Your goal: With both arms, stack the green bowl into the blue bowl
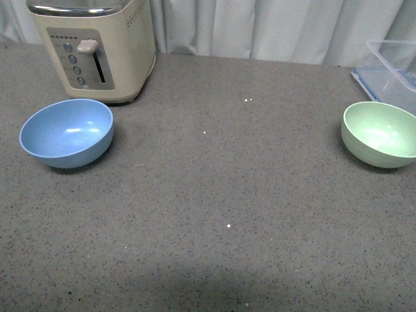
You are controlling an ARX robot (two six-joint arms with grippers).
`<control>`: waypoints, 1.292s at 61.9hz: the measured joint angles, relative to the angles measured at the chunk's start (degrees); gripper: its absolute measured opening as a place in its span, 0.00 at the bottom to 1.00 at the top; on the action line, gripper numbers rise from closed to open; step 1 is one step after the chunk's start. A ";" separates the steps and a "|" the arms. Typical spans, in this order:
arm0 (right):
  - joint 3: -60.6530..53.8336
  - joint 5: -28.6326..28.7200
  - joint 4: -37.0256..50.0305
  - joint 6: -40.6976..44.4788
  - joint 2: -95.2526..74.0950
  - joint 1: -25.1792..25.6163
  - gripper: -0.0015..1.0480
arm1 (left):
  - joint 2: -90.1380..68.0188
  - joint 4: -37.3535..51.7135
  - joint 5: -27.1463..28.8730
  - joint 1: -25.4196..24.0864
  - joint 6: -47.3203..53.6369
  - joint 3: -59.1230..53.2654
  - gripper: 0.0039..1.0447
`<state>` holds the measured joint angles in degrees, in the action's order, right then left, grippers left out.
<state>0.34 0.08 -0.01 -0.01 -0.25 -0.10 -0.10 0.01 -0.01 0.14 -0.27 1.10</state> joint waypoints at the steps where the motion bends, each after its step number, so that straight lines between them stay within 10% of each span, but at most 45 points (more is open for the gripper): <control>1: 0.00 0.02 0.00 0.00 0.00 0.00 0.91 | 0.00 0.00 0.00 0.00 0.00 -0.02 0.94; 80: 0.00 0.00 0.00 0.00 0.00 0.00 0.91 | 0.00 0.00 0.00 0.00 0.02 -0.02 0.94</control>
<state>0.34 0.08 -0.01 -0.01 -0.25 -0.10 -0.10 0.01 -0.01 0.14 -0.25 1.08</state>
